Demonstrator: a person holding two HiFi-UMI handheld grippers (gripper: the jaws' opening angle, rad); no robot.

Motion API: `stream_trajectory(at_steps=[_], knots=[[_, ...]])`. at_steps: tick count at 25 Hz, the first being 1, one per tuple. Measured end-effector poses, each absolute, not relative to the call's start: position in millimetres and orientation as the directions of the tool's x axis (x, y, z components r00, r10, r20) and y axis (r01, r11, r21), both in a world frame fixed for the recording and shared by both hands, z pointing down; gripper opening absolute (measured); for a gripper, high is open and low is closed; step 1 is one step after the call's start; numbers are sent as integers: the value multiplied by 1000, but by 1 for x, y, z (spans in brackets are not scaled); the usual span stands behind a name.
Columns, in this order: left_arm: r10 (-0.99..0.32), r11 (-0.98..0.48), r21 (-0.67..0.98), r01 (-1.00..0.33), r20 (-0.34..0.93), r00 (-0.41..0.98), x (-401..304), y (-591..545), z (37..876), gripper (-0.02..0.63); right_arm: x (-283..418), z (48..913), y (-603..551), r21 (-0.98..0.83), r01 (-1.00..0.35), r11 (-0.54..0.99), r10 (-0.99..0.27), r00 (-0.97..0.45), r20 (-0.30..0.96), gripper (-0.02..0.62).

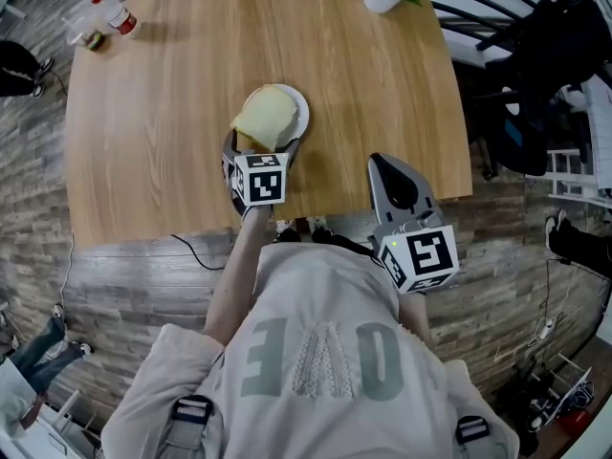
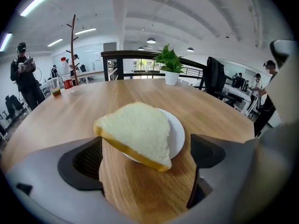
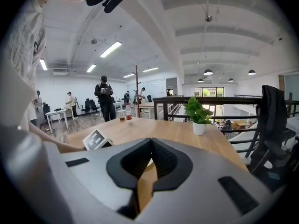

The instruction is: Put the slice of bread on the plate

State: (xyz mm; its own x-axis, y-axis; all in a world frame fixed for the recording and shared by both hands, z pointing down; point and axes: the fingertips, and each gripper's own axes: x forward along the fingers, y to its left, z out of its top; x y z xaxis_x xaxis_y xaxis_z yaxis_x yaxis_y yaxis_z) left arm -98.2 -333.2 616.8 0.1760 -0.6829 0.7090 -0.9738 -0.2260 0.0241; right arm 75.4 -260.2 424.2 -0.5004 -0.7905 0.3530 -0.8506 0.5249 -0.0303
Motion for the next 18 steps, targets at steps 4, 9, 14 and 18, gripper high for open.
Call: stream_trajectory(at_steps=[4, 9, 14, 18], knots=[[-692, -216, 3, -976, 705, 155, -104, -330, 613, 568, 74, 420, -258, -43, -846, 532, -791, -514, 332, 17], [-745, -206, -28, -978, 652, 138, -106, -336, 584, 568, 74, 411, -259, -47, -839, 542, -796, -531, 289, 17], [-836, -212, -88, -973, 531, 134, -105, -349, 521, 568, 68, 393, -270, -14, -819, 573, -795, -560, 235, 17], [-949, -192, -120, -974, 277, 153, -112, -358, 429, 568, 49, 370, -287, 29, -784, 620, -777, -609, 157, 17]])
